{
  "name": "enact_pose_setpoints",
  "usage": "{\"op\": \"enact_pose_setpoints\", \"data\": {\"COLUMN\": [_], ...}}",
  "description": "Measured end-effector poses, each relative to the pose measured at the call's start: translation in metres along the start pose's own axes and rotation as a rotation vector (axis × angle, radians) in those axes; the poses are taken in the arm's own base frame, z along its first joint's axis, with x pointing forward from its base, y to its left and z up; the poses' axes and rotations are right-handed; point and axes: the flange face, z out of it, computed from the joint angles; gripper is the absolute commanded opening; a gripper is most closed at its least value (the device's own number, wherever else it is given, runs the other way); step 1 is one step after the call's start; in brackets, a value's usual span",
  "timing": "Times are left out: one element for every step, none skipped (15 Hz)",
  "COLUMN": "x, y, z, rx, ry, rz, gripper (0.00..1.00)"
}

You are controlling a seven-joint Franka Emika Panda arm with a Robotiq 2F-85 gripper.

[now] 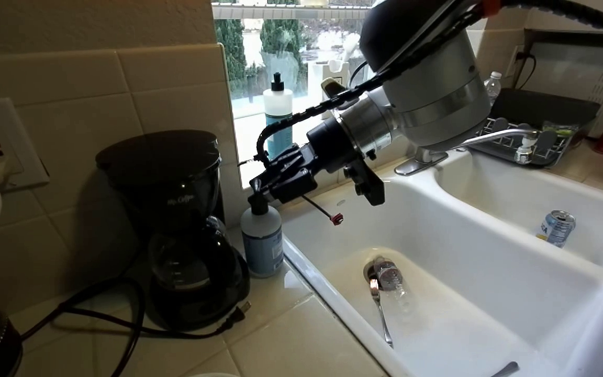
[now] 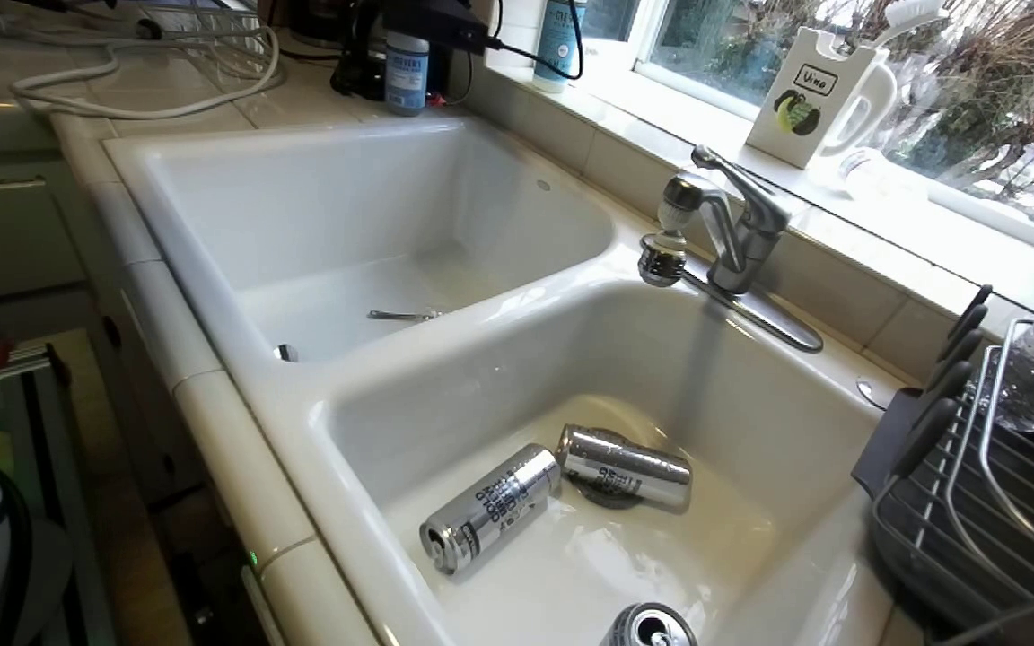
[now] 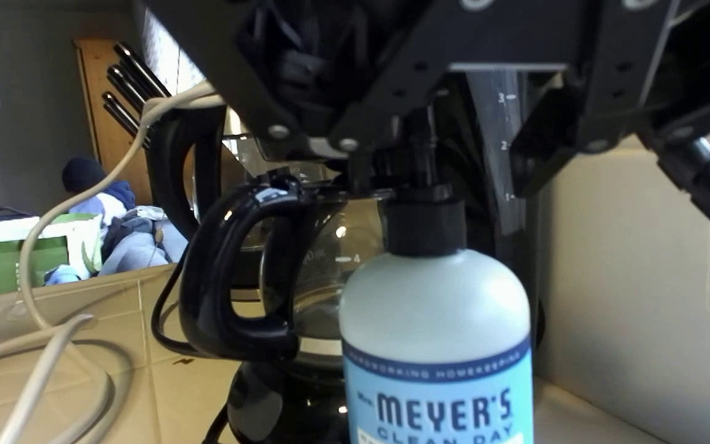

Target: Put the pump bottle on the left side of the counter.

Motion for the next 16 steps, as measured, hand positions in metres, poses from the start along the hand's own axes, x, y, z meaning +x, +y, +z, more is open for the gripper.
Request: {"op": "enact_pose_setpoints", "data": {"x": [0.001, 0.002, 0.004, 0.008, 0.013, 0.02, 0.028, 0.035, 0.041, 0.045, 0.048, 0.047, 0.045, 0.039, 0.032, 0.023], "y": [0.001, 0.001, 0.001, 0.001, -0.001, -0.004, -0.008, -0.014, -0.02, -0.026, -0.031, -0.037, -0.043, -0.05, -0.06, -0.071], "z": [-0.001, -0.002, -0.004, -0.007, -0.011, -0.016, -0.022, -0.028, -0.035, -0.043, -0.051, -0.059, -0.068, -0.076, -0.084, -0.091], "rx": [-0.002, -0.009, -0.02, -0.03, -0.033, -0.031, -0.021, -0.002, 0.015, 0.019, 0.021, 0.016, 0.005, -0.011, -0.023, -0.038], "ry": [-0.002, -0.004, -0.003, 0.001, 0.012, 0.03, 0.052, 0.073, 0.09, 0.098, 0.103, 0.095, 0.078, 0.048, 0.009, -0.029], "rz": [-0.005, -0.013, -0.017, -0.021, -0.021, -0.018, -0.012, -0.008, -0.002, 0.007, 0.024, 0.048, 0.08, 0.113, 0.144, 0.171], "gripper": [0.99, 1.0, 1.0, 1.0, 1.0, 1.0, 1.0, 1.0, 0.99, 1.0, 1.0, 1.0, 1.0, 1.0, 1.0, 1.0]}}
